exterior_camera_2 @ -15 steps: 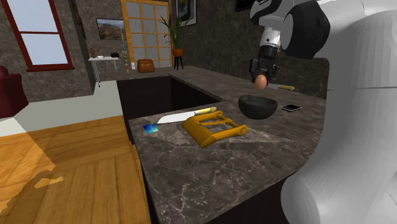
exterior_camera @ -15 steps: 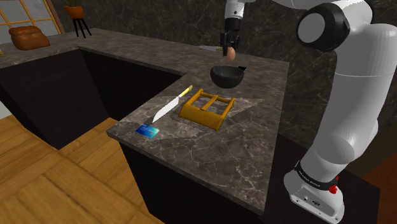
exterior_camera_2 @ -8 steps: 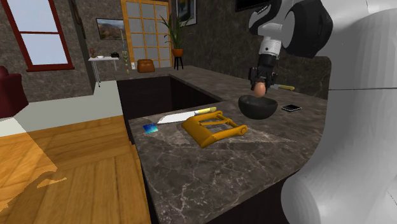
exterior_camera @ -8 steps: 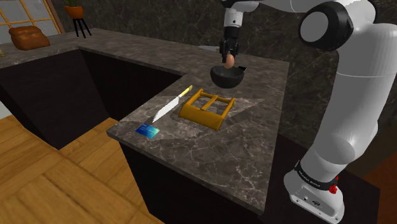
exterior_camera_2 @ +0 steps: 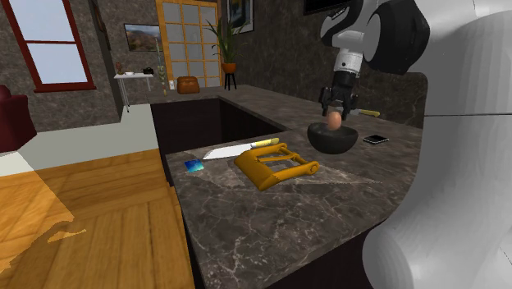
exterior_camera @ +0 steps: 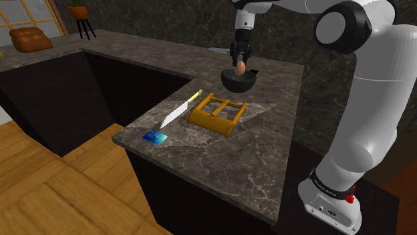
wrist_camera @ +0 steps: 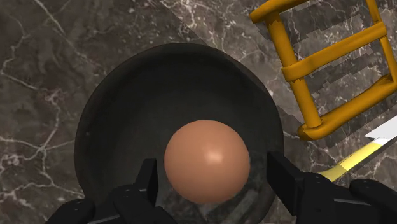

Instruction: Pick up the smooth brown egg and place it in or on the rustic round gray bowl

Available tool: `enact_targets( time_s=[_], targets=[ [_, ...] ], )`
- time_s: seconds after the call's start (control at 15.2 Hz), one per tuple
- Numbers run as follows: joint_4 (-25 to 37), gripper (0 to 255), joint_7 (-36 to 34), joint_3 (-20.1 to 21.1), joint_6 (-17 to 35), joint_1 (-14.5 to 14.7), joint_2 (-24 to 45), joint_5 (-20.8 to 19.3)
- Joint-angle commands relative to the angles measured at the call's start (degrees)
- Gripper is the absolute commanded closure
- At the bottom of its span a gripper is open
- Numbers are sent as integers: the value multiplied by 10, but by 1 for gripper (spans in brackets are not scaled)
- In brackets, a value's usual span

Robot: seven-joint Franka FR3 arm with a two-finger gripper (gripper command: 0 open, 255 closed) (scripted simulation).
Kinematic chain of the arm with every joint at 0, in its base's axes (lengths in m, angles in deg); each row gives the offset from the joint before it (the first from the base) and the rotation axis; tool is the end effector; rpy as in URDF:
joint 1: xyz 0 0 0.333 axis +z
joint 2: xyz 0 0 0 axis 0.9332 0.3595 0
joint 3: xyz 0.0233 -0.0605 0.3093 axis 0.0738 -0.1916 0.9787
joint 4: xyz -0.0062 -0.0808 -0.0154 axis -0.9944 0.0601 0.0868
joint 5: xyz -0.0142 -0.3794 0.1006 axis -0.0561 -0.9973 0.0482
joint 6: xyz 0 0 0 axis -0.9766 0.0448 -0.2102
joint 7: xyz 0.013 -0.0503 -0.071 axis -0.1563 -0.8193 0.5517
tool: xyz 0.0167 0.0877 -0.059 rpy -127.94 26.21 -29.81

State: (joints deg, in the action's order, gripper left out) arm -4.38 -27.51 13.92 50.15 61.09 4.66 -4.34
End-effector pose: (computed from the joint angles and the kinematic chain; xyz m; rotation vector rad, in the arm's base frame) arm 0.5953 -0.1602 0.5228 -2.8847 0.0715 0.2981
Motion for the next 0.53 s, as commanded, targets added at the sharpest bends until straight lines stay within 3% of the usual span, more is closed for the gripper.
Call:
enact_targets(
  time_s=[0.0,0.26,0.46],
  targets=[
    [0,0,0,0,0,0,0,0],
    [0,0,0,0,0,0,0,0],
    [109,0,-2,-2,-73,-14,37,7]
  ],
)
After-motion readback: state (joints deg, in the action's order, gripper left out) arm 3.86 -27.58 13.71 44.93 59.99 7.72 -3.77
